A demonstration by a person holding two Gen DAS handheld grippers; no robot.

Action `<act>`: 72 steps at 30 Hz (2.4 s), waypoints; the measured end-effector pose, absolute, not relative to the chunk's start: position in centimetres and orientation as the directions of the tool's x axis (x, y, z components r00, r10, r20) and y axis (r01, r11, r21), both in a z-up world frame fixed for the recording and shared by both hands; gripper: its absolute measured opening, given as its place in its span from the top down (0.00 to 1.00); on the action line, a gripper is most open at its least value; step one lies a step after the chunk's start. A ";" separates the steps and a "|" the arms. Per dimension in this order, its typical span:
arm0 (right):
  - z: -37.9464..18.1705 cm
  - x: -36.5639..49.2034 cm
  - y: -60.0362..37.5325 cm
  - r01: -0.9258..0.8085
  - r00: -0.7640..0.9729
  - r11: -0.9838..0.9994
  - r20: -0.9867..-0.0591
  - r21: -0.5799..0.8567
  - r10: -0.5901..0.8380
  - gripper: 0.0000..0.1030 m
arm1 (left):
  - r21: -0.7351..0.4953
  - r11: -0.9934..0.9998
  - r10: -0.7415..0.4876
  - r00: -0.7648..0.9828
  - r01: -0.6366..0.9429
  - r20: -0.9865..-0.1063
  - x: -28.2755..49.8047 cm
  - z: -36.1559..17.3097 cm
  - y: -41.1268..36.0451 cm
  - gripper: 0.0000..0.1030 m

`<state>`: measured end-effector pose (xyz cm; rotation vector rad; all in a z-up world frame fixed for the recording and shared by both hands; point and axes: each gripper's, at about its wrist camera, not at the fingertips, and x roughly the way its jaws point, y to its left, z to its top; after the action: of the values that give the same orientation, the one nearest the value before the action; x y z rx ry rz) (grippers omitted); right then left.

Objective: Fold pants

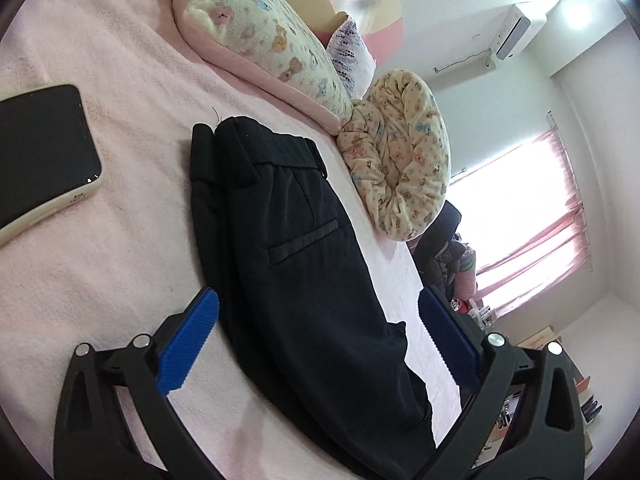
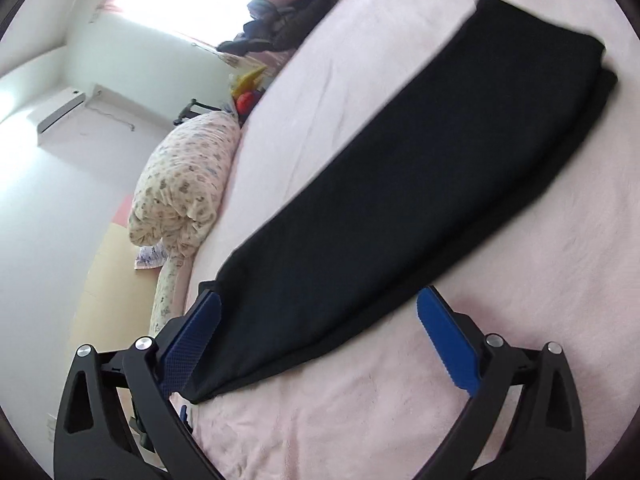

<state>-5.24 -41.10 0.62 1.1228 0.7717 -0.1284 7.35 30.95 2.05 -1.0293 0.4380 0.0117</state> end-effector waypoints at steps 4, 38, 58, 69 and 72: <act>-0.2 -5.2 -41.2 0.456 0.739 0.409 -0.593 0.790 0.320 0.28 | -0.824 0.524 -0.192 0.914 -0.213 -0.358 7.3 2.0 31.0 0.03; -2.4 -3.6 -40.7 0.469 0.741 0.393 -0.594 0.791 0.312 0.96 | -0.841 0.489 -0.271 0.876 -0.231 -0.398 7.4 2.2 32.9 0.10; -3.2 -3.3 -40.7 0.480 0.720 0.389 -0.606 0.787 0.338 0.96 | -0.843 0.439 -0.381 0.785 -0.312 -0.489 10.6 1.9 32.3 0.23; -3.4 -3.4 -40.7 0.480 0.716 0.396 -0.610 0.783 0.338 0.96 | -0.816 0.468 -0.393 0.747 -0.340 -0.536 12.7 1.4 31.5 0.31; -3.5 -3.4 -40.5 0.479 0.715 0.409 -0.616 0.777 0.332 0.96 | -0.812 0.443 -0.368 0.750 -0.379 -0.551 13.8 1.0 32.3 0.51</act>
<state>-3.36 -40.52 -3.46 1.1830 0.8179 -0.1075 13.83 32.34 0.99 -1.1433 0.7669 0.0082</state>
